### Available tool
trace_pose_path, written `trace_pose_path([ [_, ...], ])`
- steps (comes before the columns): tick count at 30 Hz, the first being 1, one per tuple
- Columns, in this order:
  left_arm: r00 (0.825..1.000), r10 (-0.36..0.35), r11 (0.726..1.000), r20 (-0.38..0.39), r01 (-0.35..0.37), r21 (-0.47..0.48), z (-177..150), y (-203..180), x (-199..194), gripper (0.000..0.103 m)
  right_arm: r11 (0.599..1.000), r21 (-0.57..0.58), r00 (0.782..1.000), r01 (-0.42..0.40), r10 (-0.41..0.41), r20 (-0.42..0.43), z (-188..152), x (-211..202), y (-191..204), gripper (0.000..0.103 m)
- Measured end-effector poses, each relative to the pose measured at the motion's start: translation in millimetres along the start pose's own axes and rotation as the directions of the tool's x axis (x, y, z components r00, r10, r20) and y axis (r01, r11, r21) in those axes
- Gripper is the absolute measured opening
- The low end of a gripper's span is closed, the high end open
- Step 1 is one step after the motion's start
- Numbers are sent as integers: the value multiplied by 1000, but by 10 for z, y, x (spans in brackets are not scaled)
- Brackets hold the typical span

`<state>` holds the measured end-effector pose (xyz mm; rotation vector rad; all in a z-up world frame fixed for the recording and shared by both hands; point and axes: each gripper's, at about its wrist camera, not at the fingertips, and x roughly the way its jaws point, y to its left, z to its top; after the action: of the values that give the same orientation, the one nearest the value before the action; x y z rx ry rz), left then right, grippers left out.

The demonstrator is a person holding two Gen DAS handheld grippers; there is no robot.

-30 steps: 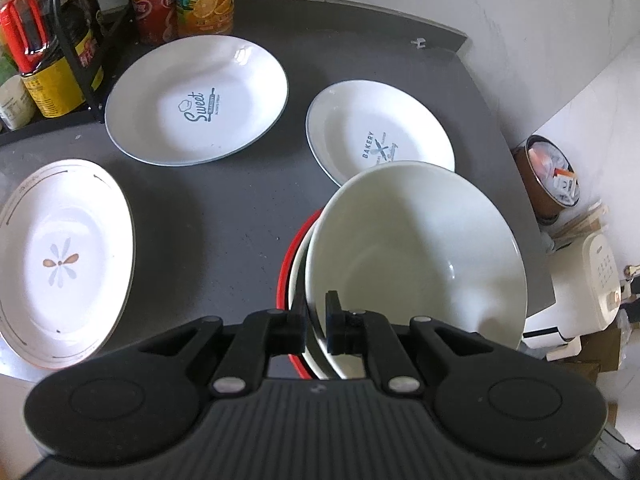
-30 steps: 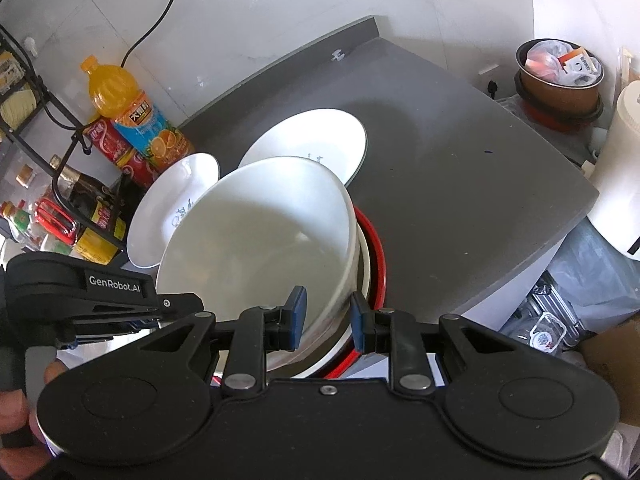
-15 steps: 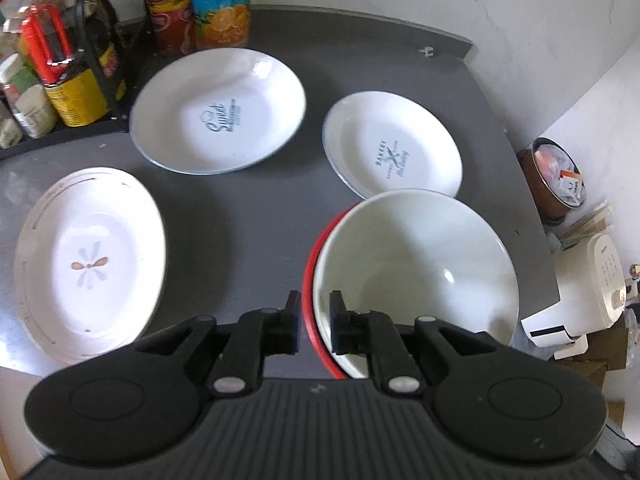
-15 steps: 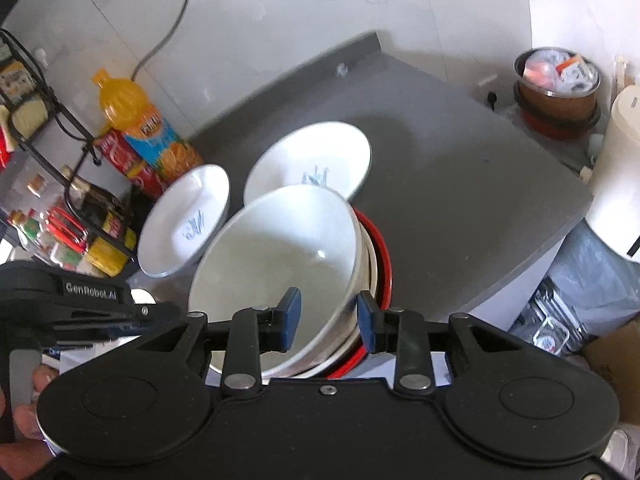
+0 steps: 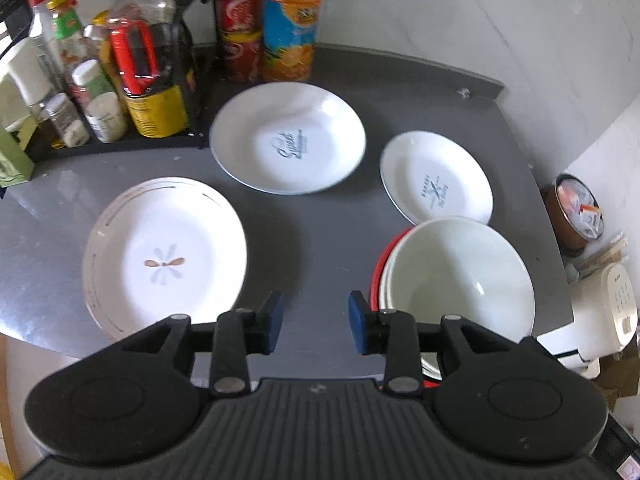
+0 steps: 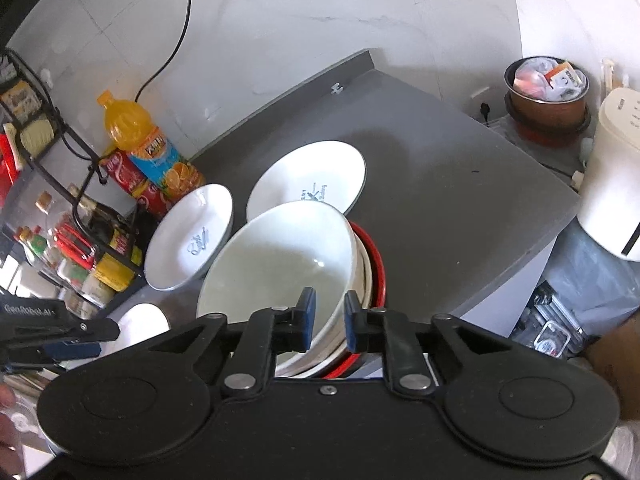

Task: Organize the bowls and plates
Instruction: 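Open both grippers and pull them back from the bowl stack, then move both grippers to the rim of the white 'Sweet' plate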

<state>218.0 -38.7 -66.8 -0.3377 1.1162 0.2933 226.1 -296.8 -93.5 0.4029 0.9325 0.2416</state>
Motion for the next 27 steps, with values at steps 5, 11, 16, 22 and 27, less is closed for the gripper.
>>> trace_pose_path([
  [5, 1000, 12, 1000, 23, -12, -25, 72, 105, -42, 44, 1000, -3, 999, -26, 26, 44, 139, -134, 47, 38],
  [11, 998, -9, 997, 58, 13, -80, 232, 251, -69, 52, 998, -21, 998, -54, 55, 41, 284, -97, 152, 47],
  [16, 997, 1, 997, 79, 5, -82, 366, 324, -66, 69, 995, -14, 994, -101, 101, 34, 380, 2, 310, 57],
  [22, 996, 8, 998, 90, -2, -69, 539, 463, -4, 74, 991, -40, 992, -130, 130, -4, 457, 206, 636, 64],
  [27, 997, 24, 996, 79, -17, -89, 660, 643, 89, 75, 985, -76, 987, -153, 148, -64, 460, 417, 936, 65],
])
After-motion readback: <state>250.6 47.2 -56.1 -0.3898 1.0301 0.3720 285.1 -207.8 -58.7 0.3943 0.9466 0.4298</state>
